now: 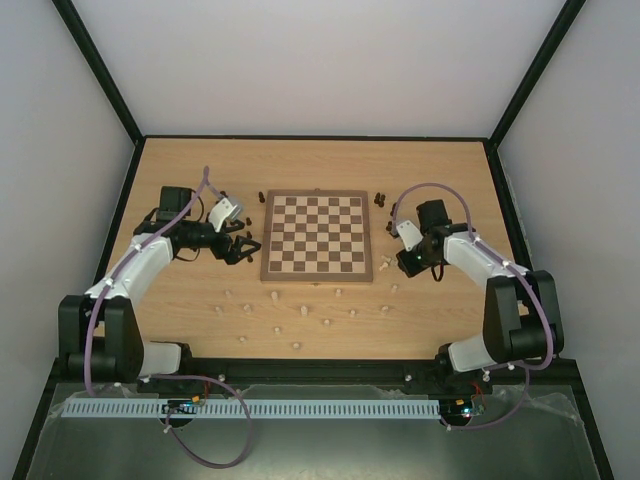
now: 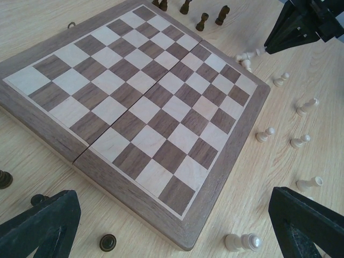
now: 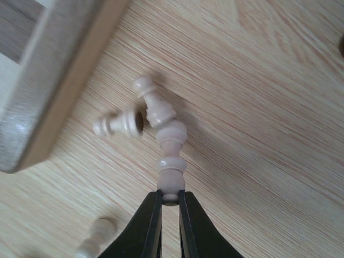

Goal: Set up the chess pieces on the board
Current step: Adjust the chess piece at the center of the board.

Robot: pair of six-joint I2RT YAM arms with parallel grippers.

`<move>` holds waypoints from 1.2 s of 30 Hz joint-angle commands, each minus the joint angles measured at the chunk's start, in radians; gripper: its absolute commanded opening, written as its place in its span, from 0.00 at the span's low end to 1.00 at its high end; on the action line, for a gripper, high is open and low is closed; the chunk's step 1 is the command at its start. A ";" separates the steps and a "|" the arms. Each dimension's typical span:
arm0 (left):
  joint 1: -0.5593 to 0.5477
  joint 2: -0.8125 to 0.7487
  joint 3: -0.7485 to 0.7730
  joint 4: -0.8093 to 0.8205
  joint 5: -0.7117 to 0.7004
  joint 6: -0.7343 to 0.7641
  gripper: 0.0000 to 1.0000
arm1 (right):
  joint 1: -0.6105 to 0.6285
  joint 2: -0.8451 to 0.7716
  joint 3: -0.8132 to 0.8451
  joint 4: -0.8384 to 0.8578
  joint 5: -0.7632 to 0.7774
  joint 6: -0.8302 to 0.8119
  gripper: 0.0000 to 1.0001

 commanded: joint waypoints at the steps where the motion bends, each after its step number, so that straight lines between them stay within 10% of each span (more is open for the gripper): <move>1: -0.003 0.017 0.016 -0.016 0.036 0.032 0.99 | 0.002 0.016 -0.030 0.010 0.126 0.026 0.09; 21: -0.006 0.025 0.019 -0.056 0.055 0.068 0.99 | 0.002 -0.161 0.069 -0.134 -0.116 0.009 0.16; 29: -0.006 0.020 0.015 -0.057 0.055 0.071 0.99 | 0.001 -0.037 0.003 -0.072 0.020 0.044 0.43; 36: -0.006 0.030 0.018 -0.061 0.057 0.074 0.99 | 0.003 0.000 -0.011 -0.060 0.053 0.061 0.42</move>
